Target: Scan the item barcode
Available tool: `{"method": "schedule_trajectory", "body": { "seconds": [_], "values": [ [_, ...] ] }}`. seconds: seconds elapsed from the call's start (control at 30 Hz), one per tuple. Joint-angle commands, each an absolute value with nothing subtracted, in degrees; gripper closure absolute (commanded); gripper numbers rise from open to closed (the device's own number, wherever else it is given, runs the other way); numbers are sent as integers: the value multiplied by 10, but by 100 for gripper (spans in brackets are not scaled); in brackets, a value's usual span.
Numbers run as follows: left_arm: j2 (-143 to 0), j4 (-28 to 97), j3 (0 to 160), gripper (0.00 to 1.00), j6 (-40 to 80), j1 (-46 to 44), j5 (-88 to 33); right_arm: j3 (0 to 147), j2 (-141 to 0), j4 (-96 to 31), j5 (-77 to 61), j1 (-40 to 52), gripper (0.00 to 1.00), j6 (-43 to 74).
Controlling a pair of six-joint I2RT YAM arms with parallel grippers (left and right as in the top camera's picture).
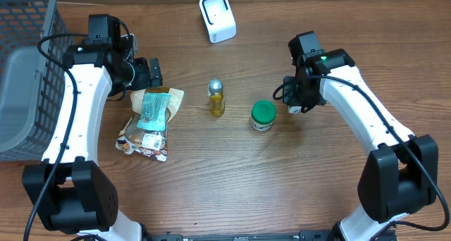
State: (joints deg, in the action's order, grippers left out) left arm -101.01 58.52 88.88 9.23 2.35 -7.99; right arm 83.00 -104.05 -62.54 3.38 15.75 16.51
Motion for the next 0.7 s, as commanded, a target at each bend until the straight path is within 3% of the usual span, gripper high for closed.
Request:
{"method": "schedule_trajectory", "body": {
  "seconds": [0.0,0.67],
  "values": [
    [-1000,584,899,0,86,22,-84,816,-1037,-620,33,159,80,165],
    [-1000,584,899,0,86,22,-84,649,-1037,-495,24,162,76,165]
  ]
}}
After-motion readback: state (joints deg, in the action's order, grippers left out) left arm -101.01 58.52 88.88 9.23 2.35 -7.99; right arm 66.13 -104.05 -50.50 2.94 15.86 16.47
